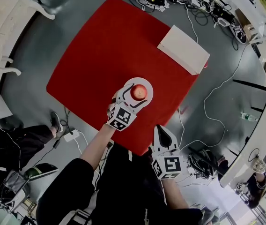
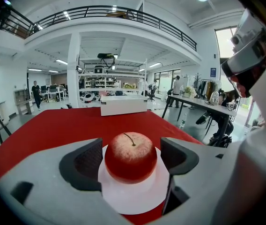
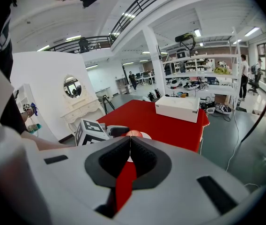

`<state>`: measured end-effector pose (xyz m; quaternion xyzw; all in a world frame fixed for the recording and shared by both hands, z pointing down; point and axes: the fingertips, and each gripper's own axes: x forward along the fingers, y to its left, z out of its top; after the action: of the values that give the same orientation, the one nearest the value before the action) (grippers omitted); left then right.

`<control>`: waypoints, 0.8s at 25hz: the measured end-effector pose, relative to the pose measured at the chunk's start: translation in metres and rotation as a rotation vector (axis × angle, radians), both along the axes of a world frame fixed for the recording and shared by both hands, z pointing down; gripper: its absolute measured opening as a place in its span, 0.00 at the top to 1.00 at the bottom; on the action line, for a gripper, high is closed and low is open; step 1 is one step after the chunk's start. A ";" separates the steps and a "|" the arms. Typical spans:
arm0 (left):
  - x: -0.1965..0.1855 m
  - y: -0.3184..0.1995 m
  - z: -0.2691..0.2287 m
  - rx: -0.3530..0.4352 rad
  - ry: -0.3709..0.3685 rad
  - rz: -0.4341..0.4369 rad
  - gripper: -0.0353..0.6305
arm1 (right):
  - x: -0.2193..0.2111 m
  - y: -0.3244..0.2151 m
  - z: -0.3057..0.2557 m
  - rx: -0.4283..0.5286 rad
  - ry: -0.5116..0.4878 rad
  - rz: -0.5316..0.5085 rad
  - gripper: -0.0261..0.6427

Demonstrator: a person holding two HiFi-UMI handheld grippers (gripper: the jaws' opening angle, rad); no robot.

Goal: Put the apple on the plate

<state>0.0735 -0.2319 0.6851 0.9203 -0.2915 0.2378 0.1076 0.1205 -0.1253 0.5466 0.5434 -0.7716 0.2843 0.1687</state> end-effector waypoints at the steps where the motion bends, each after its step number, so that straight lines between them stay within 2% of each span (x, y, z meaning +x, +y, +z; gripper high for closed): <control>1: 0.001 0.002 0.001 -0.007 0.001 0.007 0.39 | 0.000 0.001 0.001 -0.001 0.000 0.000 0.94; 20: -0.007 -0.003 -0.038 0.076 0.037 -0.038 0.39 | -0.006 0.006 -0.006 0.022 0.000 -0.007 0.94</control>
<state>0.0663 -0.2347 0.6473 0.9223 -0.3156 0.2074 0.0826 0.1147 -0.1195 0.5407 0.5423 -0.7768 0.2752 0.1636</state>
